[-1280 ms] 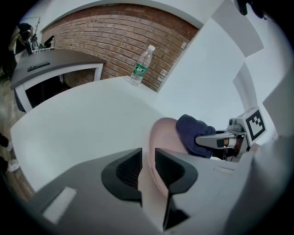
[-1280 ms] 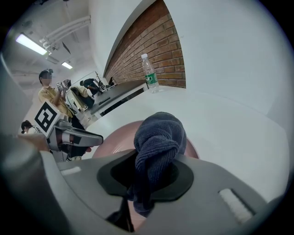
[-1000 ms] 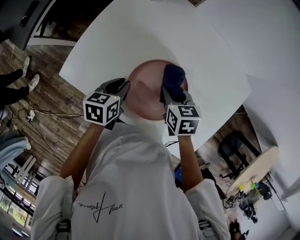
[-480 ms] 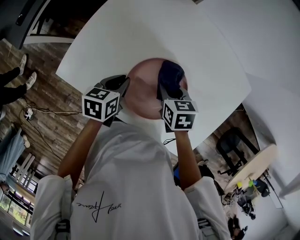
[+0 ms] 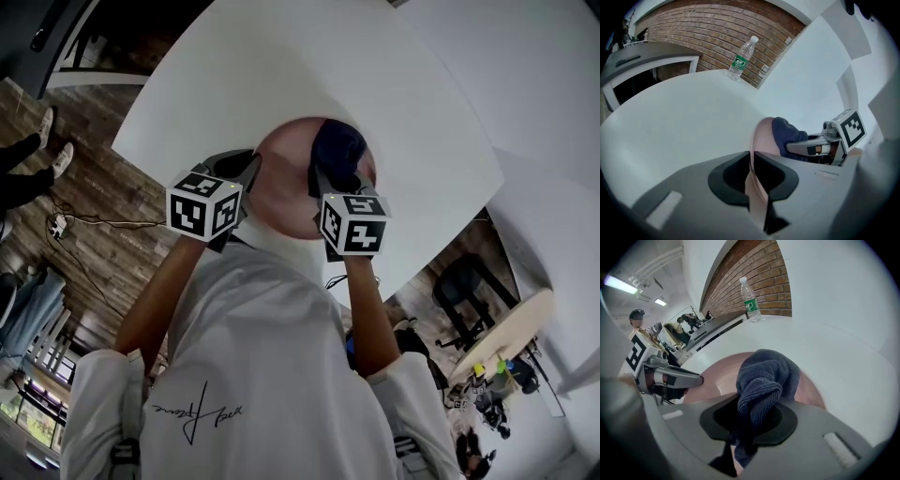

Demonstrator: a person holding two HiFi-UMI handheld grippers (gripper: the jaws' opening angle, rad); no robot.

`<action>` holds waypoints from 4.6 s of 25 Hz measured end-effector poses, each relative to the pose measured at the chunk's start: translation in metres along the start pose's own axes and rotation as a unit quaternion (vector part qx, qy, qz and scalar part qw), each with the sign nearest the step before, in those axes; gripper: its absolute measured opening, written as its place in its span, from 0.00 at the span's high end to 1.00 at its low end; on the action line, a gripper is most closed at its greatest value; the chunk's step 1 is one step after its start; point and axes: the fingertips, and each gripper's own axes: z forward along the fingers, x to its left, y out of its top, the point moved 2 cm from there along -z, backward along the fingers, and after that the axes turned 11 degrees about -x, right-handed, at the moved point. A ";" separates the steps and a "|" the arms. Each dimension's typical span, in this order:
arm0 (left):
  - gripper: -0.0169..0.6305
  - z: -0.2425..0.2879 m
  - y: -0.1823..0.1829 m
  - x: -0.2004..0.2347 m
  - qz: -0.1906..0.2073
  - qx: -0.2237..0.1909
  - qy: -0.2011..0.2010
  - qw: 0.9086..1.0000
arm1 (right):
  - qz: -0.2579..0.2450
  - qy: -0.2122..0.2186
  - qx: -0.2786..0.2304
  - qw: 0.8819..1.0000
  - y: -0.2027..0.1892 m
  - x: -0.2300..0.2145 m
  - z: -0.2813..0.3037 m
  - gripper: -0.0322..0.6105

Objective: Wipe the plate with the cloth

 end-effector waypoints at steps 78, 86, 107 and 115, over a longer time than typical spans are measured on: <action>0.92 0.005 0.004 -0.003 -0.019 -0.009 0.001 1.000 | -0.034 0.097 0.017 0.995 0.003 0.066 0.030 0.82; 0.92 0.004 0.003 -0.001 -0.019 -0.009 0.001 1.000 | -0.040 0.110 0.027 0.993 -0.004 0.075 0.029 0.82; 0.92 0.007 0.006 -0.002 -0.015 -0.012 0.001 1.000 | -0.053 0.130 0.057 0.988 -0.015 0.085 0.024 0.82; 0.92 0.007 0.007 -0.001 -0.016 -0.013 0.001 1.000 | -0.050 0.152 0.079 0.984 -0.022 0.091 0.021 0.81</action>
